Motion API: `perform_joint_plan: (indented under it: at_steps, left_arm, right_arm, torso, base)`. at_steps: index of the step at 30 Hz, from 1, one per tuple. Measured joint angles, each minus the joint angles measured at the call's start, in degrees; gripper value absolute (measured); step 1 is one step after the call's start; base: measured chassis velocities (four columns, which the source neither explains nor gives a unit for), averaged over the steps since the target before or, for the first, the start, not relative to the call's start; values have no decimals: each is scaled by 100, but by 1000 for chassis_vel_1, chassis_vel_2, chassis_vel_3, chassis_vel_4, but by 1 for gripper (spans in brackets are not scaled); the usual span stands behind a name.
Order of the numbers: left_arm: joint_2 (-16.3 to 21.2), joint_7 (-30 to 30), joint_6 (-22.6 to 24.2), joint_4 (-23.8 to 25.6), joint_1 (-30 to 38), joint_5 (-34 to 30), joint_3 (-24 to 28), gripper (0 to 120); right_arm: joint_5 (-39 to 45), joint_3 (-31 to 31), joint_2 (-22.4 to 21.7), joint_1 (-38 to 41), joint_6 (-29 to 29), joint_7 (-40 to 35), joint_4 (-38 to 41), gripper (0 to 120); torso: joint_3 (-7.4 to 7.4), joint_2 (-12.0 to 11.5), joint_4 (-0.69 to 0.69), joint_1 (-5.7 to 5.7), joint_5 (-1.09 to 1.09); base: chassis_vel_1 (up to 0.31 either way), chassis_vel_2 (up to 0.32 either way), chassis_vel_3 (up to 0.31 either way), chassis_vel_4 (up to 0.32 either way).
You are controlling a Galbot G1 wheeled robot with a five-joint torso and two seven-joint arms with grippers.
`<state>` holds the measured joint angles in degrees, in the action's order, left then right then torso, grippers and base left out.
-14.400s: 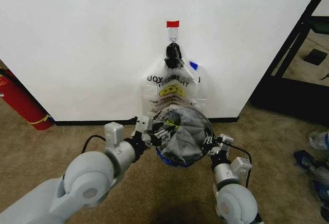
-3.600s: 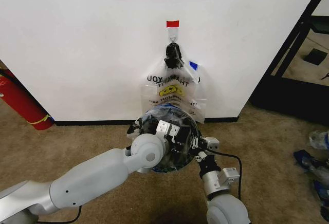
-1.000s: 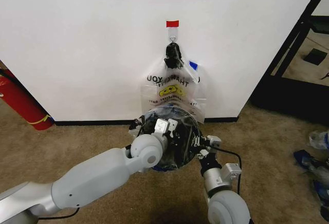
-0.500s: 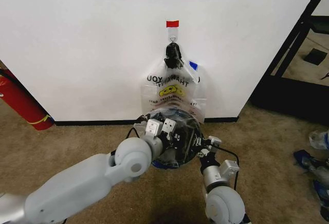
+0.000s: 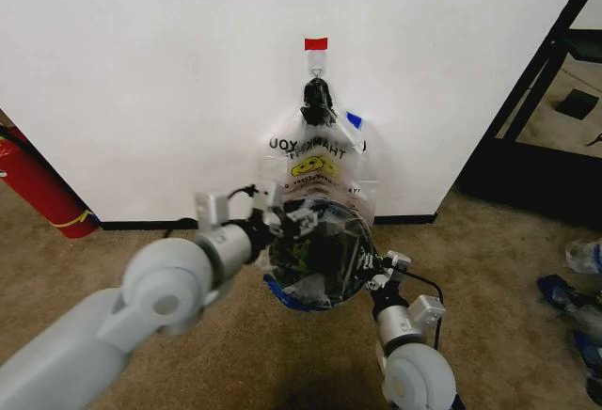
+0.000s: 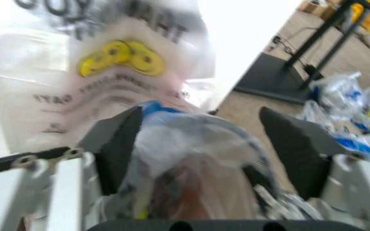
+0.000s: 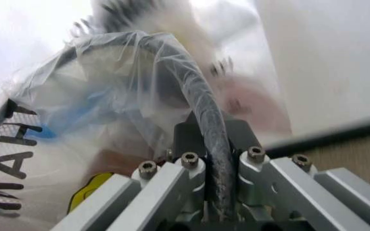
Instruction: Pick up the garbage bag from the wall and place it over the trash bin.
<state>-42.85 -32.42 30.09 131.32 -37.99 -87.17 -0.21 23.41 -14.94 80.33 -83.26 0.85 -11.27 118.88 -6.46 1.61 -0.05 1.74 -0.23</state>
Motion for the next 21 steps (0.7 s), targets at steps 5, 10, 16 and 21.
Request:
perform_joint_plan:
  at_steps: [5,10,16,21]
  left_arm:
    - [-90,-203,84,-439,487,-567,24,93]
    - [-247,-411,263,-1129,1096,-1132,147,100]
    - [-281,-400,683,-1547,1329,-1406,268,97]
    - [-266,-321,1192,-1798,1458,-1645,310,95]
  right_arm:
    - [-549,-1,-25,-44,-553,455,-72,1]
    - [-875,-19,-70,-51,-810,688,-153,1]
    - [-941,-22,-157,-35,-847,730,-146,1]
    - [-898,-10,-222,-18,-797,701,-56,1]
  torso:
    - [0,0,-1,0,1]
    - [0,0,-1,0,1]
    - [-1,0,0,0,1]
    - [-1,0,1,0,0]
  base:
    - [0,0,0,0]
    - [0,0,0,0]
    - [0,0,0,0]
    - [0,0,0,0]
